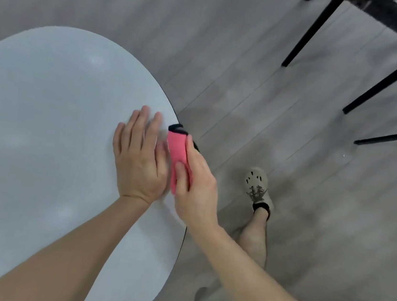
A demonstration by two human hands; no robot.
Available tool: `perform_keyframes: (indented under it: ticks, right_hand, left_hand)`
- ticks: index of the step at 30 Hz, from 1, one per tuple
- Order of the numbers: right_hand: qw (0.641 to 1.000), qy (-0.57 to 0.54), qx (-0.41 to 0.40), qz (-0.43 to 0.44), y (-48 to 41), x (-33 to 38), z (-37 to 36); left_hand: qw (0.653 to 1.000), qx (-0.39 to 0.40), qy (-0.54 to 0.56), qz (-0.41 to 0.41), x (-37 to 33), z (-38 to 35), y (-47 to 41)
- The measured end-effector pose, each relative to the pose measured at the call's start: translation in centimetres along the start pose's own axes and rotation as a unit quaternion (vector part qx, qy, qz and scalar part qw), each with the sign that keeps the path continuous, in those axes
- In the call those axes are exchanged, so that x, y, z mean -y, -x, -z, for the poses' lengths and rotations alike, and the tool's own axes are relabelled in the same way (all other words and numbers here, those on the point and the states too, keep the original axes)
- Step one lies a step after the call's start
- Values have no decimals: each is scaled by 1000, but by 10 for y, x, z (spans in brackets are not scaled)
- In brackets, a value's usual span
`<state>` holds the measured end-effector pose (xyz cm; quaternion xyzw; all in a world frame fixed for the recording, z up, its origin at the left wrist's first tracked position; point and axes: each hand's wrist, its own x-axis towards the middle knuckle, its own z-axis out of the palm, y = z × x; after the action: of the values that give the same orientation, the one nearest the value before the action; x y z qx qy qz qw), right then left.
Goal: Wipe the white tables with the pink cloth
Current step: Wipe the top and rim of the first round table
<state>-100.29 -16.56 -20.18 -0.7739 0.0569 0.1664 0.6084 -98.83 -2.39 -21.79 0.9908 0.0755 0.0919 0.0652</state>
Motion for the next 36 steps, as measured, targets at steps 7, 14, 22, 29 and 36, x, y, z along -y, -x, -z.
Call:
perform_keyframes:
  ticks: [7, 14, 22, 29, 36]
  right_hand:
    - [985, 60, 126, 102, -125, 33, -15]
    - [973, 76, 197, 88, -41, 6, 33]
    - [942, 139, 288, 97, -209, 78, -46]
    - [964, 85, 241, -76, -153, 53, -1]
    - [926, 79, 358, -86, -202, 91, -7]
  left_hand:
    - [997, -5, 22, 69, -4, 8, 1]
    - [995, 12, 23, 94, -7, 12, 2]
    - [989, -17, 69, 130, 8, 24, -19]
    - [968, -99, 7, 231, 66, 11, -121]
    - [948, -67, -36, 310, 109, -12, -191]
